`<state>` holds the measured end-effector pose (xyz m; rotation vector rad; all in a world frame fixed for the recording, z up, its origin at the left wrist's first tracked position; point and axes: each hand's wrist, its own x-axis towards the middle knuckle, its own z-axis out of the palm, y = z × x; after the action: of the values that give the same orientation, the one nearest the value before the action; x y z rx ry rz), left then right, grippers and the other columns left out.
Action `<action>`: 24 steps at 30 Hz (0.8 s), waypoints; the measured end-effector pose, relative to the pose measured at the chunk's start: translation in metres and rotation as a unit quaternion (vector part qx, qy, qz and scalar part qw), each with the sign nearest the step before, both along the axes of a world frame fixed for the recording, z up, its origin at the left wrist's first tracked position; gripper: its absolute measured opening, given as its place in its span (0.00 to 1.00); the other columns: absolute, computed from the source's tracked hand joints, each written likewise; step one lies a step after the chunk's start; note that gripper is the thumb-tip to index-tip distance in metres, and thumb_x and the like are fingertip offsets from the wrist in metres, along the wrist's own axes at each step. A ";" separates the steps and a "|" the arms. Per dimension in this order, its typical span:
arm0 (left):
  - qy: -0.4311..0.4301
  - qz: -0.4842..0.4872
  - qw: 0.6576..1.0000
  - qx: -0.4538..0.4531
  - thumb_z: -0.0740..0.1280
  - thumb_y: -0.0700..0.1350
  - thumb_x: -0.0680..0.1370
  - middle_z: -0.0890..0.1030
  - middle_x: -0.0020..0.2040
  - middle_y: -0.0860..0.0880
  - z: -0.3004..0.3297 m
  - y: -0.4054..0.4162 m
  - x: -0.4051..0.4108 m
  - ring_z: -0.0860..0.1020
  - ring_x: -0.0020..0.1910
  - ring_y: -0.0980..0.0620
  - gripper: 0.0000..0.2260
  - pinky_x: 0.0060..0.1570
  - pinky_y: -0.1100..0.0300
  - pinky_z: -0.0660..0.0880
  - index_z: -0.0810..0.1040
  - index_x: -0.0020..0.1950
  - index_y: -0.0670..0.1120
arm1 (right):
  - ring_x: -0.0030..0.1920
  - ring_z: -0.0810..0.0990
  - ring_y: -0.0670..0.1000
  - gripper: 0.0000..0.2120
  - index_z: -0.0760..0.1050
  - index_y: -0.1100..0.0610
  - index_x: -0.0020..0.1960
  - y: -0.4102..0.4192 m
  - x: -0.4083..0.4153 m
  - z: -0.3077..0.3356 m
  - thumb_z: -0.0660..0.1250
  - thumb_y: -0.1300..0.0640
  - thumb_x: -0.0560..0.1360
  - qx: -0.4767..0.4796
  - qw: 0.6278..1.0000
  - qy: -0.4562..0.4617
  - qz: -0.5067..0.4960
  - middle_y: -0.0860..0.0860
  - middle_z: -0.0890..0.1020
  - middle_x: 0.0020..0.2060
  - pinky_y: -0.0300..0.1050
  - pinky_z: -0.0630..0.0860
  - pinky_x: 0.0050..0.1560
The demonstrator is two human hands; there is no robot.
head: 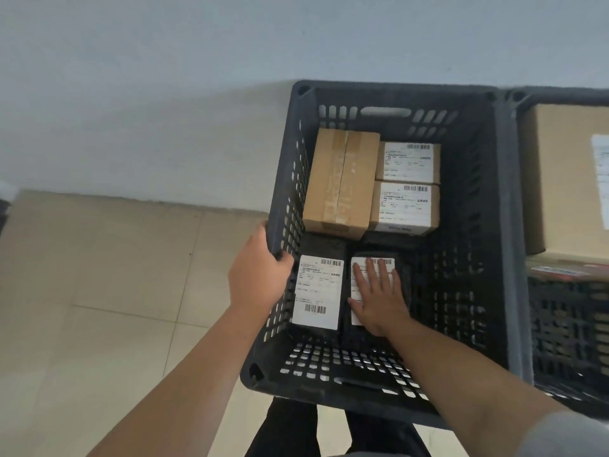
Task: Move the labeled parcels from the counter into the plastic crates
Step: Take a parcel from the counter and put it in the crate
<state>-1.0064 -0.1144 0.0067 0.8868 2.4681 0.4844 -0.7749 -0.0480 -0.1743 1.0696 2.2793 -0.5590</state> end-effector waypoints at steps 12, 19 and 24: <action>-0.028 -0.056 0.998 0.027 0.71 0.48 0.78 0.72 0.72 0.41 0.010 -0.003 -0.001 0.73 0.68 0.39 0.35 0.64 0.42 0.75 0.59 0.81 0.48 | 0.57 0.80 0.48 0.20 0.72 0.51 0.75 -0.014 -0.008 0.180 0.64 0.51 0.84 -0.067 0.855 0.281 -0.430 0.50 0.79 0.70 0.38 0.75 0.48; 0.065 -0.173 0.968 0.171 0.74 0.46 0.76 0.55 0.82 0.37 0.020 -0.022 0.009 0.52 0.82 0.35 0.40 0.78 0.37 0.55 0.56 0.82 0.53 | 0.58 0.82 0.41 0.09 0.82 0.47 0.60 -0.124 0.032 0.254 0.67 0.55 0.83 0.014 0.723 0.401 -0.562 0.39 0.85 0.54 0.44 0.77 0.62; -0.144 -0.197 0.949 0.198 0.73 0.44 0.78 0.65 0.79 0.45 0.053 -0.043 0.063 0.64 0.77 0.44 0.29 0.74 0.43 0.67 0.67 0.77 0.54 | 0.54 0.85 0.45 0.09 0.85 0.47 0.56 -0.187 0.065 0.292 0.68 0.57 0.82 0.062 0.627 0.446 -0.636 0.42 0.87 0.50 0.48 0.80 0.59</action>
<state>-0.9432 -0.1571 0.0601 1.3252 1.8944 0.9078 -0.7098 -0.2351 0.1180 2.9737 1.7283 -1.7992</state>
